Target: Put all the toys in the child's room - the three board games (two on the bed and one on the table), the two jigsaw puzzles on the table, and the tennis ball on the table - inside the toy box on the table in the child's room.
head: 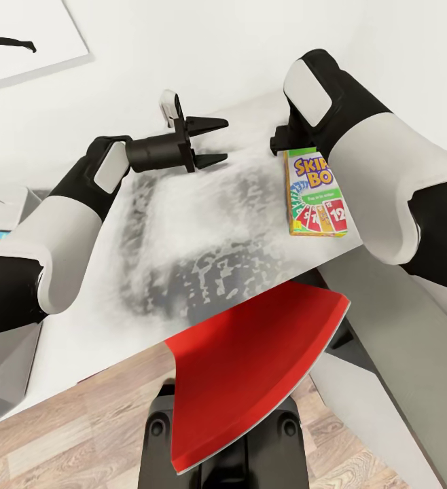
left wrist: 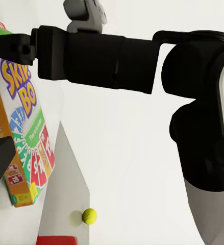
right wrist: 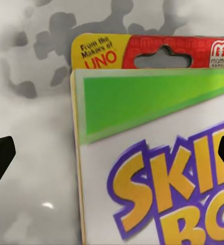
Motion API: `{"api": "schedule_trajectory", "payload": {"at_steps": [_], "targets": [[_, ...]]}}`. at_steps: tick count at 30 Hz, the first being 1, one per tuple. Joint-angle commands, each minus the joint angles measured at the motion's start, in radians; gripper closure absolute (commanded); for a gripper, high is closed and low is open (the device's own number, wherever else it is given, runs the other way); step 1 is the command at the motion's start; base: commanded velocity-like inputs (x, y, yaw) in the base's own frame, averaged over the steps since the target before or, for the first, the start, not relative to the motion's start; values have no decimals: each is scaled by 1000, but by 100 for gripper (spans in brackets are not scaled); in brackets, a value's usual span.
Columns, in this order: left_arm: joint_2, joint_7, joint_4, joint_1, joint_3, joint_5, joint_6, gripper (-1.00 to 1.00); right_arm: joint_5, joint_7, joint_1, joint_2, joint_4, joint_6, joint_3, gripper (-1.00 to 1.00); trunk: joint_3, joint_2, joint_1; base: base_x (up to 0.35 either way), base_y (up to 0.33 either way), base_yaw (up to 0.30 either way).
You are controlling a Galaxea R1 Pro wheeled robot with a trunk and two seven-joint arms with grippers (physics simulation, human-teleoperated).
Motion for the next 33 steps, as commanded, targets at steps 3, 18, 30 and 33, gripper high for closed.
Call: {"api": "schedule_trajectory", "payload": {"at_steps": [3,18,30,33], "targets": [[0,-3,1,-1,-2,1,5,-100,-10,-12,0,0,4,2,5,-100,-1,-2,1,0,0,0],[-1,-3,1,0,-2,0,5,-100,-7,-17,1,0,18,2,6,-100,-1,-2,1,0,-26,0],[-2,-3,1,0,-2,-1,5,-100,-5,-14,1,0,18,2,6,-100,-1,-2,1,0,-77,0],[-2,-3,1,0,-2,-1,5,-100,-5,-14,1,0,18,2,6,-100,-1,-2,1,0,-30,0]]}}
